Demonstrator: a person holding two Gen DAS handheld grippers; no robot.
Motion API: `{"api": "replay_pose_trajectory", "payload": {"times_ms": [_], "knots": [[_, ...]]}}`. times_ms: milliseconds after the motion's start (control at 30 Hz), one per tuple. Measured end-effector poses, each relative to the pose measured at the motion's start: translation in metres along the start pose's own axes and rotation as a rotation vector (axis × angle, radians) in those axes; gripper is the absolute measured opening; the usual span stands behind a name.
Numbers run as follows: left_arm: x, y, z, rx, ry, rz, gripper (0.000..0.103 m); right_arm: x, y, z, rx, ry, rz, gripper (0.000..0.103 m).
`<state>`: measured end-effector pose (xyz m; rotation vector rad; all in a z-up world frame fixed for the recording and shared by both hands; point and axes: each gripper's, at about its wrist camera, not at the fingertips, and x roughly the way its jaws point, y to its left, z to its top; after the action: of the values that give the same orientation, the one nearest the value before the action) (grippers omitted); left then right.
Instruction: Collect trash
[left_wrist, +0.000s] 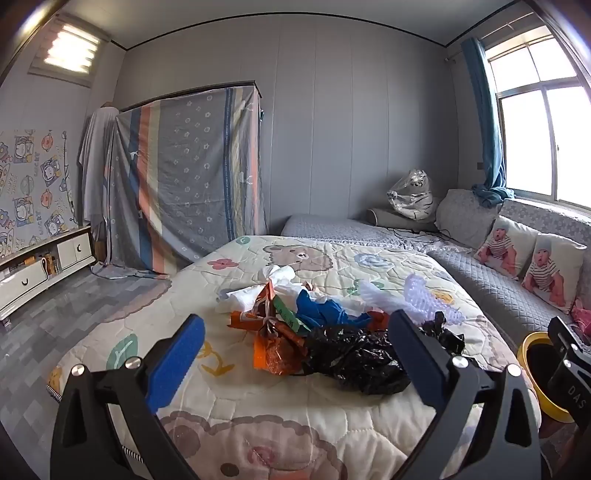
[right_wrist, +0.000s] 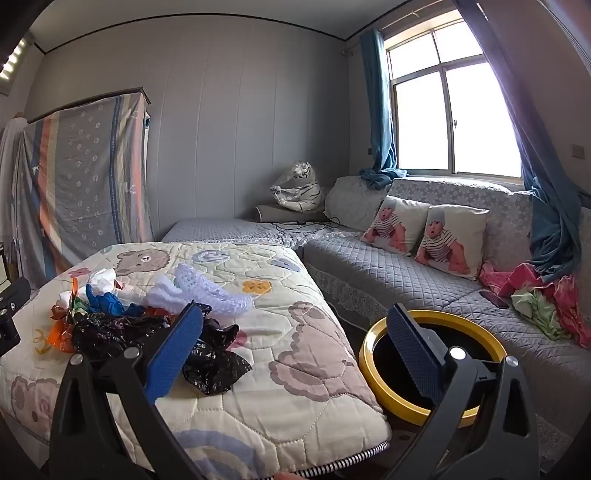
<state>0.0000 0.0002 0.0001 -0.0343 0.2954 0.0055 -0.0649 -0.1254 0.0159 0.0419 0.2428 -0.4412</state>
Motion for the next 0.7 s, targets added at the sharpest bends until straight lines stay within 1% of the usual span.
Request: {"api": "replay_pose_trajectory", "payload": {"times_ms": [467, 533, 700], "knots": [[-0.0047, -0.0033, 0.0013, 0.005, 0.0, 0.001, 0.096, -0.0025, -0.0002, 0.0002, 0.008, -0.002, 0.01, 0.096], [0.0018, -0.0002, -0.0011, 0.003, 0.004, 0.0, 0.096, 0.0002, -0.0014, -0.0007, 0.013, 0.001, 0.009, 0.096], [0.0017, -0.0002, -0.0026, 0.002, 0.005, 0.001, 0.096, 0.0002, -0.0009, -0.0009, 0.014, 0.001, 0.009, 0.096]]}}
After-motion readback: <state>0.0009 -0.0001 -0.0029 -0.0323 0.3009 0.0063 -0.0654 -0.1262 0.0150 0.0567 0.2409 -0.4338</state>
